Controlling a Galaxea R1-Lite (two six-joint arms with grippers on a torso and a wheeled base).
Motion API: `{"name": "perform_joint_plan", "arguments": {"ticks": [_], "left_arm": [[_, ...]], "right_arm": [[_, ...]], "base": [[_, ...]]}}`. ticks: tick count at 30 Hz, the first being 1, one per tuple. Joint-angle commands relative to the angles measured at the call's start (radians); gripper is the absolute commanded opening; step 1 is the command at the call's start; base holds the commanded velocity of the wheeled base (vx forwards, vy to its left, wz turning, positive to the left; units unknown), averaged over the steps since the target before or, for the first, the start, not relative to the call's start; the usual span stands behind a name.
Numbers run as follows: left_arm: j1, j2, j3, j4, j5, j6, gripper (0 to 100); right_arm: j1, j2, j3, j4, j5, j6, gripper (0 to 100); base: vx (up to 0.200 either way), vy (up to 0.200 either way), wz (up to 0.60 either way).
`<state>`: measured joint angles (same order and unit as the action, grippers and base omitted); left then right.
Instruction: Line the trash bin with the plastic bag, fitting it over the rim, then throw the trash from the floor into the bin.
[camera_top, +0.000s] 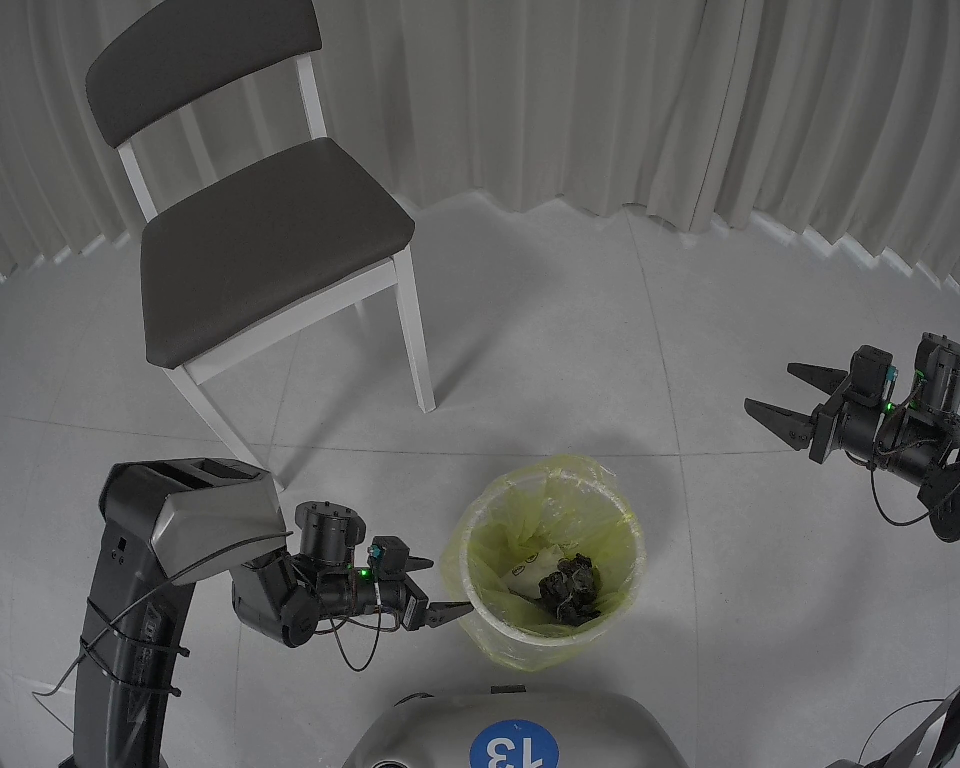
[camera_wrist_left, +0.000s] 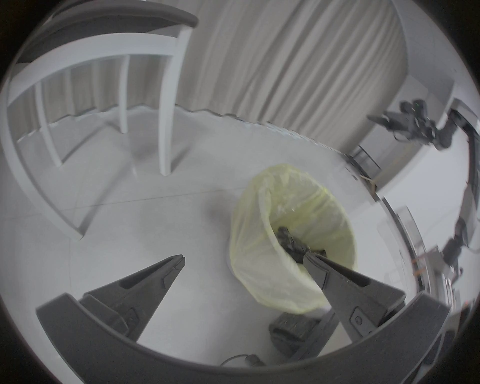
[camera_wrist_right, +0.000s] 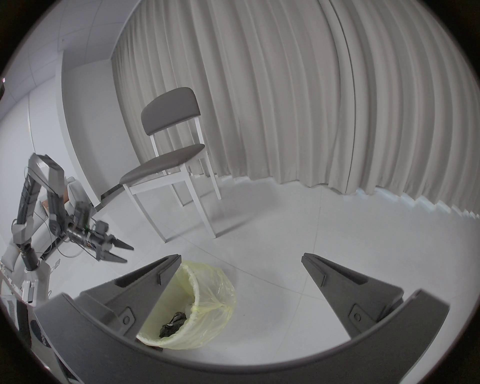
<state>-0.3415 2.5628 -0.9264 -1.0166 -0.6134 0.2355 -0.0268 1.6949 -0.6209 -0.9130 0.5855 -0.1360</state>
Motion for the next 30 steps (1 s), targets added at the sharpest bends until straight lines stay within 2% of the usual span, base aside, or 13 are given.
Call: {"name": "perform_joint_plan", "arguments": {"ticks": [1,5,6,16,22,25,27,30], "left_arm": [[-0.014,0.008,-0.062,0.056,0.000,0.002,100],[-0.017,0.013,-0.101,0.092,-0.005,0.022,100],[-0.016,0.014,-0.101,0.090,-0.006,0.022,0],[-0.001,0.016,-0.106,0.092,-0.023,0.015,0],[0.004,0.039,-0.180,0.102,-0.003,-0.019,0],[-0.011,0.059,-0.235,0.112,0.027,-0.067,0],[-0.045,0.099,-0.348,0.122,0.116,-0.127,0],[-0.048,0.117,-0.411,0.161,0.133,-0.137,0]], "right_arm": [[0.001,0.003,0.001,0.000,0.000,-0.002,100],[-0.001,0.003,0.001,0.000,0.000,-0.004,100],[-0.001,0.003,0.001,0.000,0.000,-0.004,100],[-0.001,0.008,0.003,0.000,0.002,-0.007,100],[0.001,0.015,-0.003,0.002,0.000,-0.010,100],[0.001,0.028,-0.014,0.005,0.002,-0.013,100],[0.011,0.058,-0.045,0.005,0.000,-0.013,100],[0.028,0.071,-0.059,0.006,0.000,-0.013,100]], "base": [[0.000,0.000,0.00],[0.000,0.000,0.00],[0.000,0.000,0.00],[0.000,0.000,0.00],[0.000,0.000,0.00],[0.000,0.000,0.00],[0.000,0.000,0.00],[0.000,0.000,0.00]]}}
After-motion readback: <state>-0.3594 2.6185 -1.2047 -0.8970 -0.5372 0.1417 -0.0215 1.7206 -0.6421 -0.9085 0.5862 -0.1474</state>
